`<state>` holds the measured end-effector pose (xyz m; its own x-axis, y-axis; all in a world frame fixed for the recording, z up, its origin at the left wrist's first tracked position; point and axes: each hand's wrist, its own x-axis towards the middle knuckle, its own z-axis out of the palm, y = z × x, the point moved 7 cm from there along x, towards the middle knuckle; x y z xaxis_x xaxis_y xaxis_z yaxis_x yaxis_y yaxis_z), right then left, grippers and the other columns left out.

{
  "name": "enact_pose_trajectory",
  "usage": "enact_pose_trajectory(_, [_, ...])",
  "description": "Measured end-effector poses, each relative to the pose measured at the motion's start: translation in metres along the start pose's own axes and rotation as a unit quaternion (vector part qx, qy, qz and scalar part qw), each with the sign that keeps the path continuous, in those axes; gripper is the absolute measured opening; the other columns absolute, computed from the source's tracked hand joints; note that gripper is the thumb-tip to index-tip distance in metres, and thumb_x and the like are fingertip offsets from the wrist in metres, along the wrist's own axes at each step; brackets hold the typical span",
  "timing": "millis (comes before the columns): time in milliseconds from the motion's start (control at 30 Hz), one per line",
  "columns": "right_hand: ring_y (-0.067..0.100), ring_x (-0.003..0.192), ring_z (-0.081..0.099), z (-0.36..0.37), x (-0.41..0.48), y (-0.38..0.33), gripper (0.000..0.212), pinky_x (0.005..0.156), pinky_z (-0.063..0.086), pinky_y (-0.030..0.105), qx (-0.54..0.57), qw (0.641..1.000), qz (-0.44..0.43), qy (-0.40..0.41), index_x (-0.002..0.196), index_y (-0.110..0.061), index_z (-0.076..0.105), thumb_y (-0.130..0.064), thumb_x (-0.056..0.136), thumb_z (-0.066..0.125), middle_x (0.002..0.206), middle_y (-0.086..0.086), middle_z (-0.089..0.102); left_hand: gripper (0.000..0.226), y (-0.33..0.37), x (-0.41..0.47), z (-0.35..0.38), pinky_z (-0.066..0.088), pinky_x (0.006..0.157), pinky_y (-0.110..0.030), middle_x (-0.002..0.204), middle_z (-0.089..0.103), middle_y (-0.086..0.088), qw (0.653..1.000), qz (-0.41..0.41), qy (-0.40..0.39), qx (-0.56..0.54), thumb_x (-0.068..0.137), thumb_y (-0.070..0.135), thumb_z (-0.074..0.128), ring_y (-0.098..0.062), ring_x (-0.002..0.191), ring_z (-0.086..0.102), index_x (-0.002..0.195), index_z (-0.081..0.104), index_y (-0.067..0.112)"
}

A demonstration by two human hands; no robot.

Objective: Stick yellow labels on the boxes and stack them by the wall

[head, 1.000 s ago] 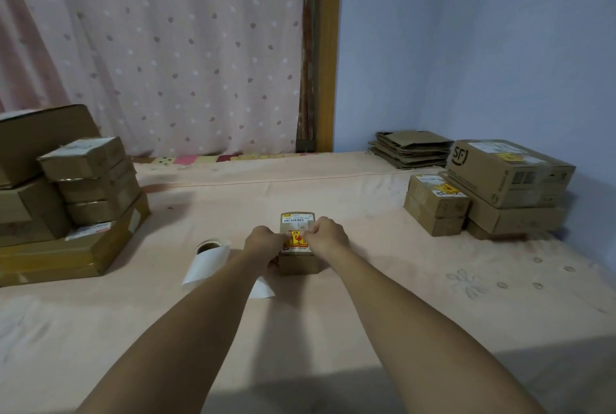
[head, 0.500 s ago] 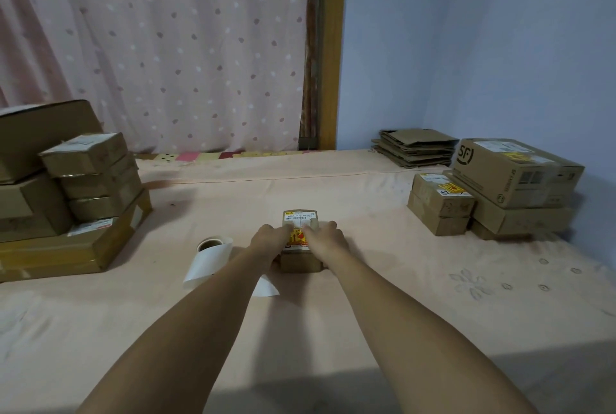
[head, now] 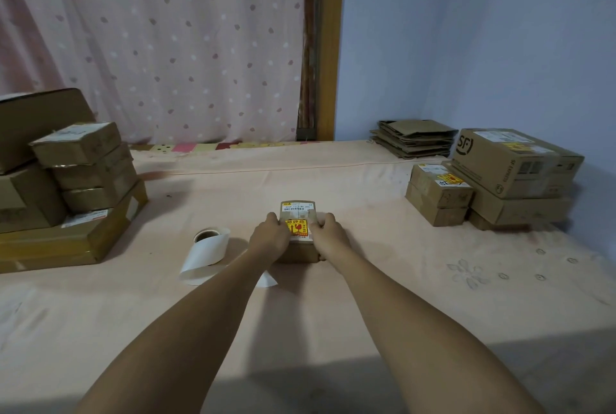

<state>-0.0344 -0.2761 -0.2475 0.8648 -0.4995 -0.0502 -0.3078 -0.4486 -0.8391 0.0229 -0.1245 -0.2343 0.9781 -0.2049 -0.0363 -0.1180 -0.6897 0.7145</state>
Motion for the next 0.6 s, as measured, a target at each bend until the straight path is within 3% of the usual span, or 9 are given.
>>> enact_pose_trajectory(100, [0.018,0.1,0.067,-0.011,-0.002,0.013,0.02,0.091,0.059,0.044,0.106,0.994,-0.008,-0.004,0.113,-0.024,0.059,-0.039,0.101,0.056,0.111,-0.001,0.069,0.029,0.0,0.0,-0.004,0.048,0.08,-0.038,0.109,0.063,-0.012,0.999,-0.011,0.015,-0.045,0.102,0.03,0.042,-0.031,0.099,0.059,0.113,0.055,0.008])
enact_pose_trajectory(267, [0.014,0.102,0.067,-0.056,-0.007,0.024,0.019,0.096,0.055,0.037,0.175,0.982,-0.032,0.064,0.109,-0.019,0.067,-0.027,0.092,0.072,0.108,-0.004,0.07,0.022,0.029,-0.005,0.004,0.062,0.079,-0.048,0.094,0.071,-0.007,0.979,0.009,0.023,-0.203,0.087,0.037,0.059,-0.029,0.084,0.072,0.094,0.064,0.017])
enact_pose_trajectory(400, [0.008,0.096,0.064,-0.112,-0.012,0.016,0.021,0.083,0.053,0.025,0.183,0.973,-0.056,0.127,0.108,-0.019,0.068,-0.028,0.091,0.074,0.105,-0.006,0.07,0.034,0.081,-0.017,0.018,0.052,0.073,-0.033,0.104,0.072,-0.005,0.974,0.077,0.023,-0.214,0.089,0.036,0.063,-0.022,0.093,0.067,0.111,0.072,0.013])
enact_pose_trajectory(500, [0.005,0.091,0.062,-0.161,-0.016,0.012,0.018,0.07,0.045,0.017,0.159,0.964,-0.075,0.199,0.105,-0.02,0.067,-0.032,0.093,0.072,0.1,-0.009,0.067,0.039,0.125,-0.026,0.035,0.052,0.077,-0.03,0.108,0.072,-0.005,0.96,0.121,0.001,-0.253,0.089,0.036,0.066,-0.021,0.096,0.068,0.119,0.073,0.013])
enact_pose_trajectory(600, [0.012,0.094,0.065,-0.208,-0.016,0.017,0.019,0.071,0.046,0.025,0.152,0.949,-0.085,0.262,0.1,-0.019,0.068,-0.036,0.093,0.071,0.099,-0.008,0.069,0.045,0.168,-0.033,0.055,0.056,0.083,-0.033,0.108,0.073,-0.002,0.948,0.149,-0.019,-0.282,0.083,0.044,0.067,-0.02,0.098,0.068,0.12,0.074,0.018])
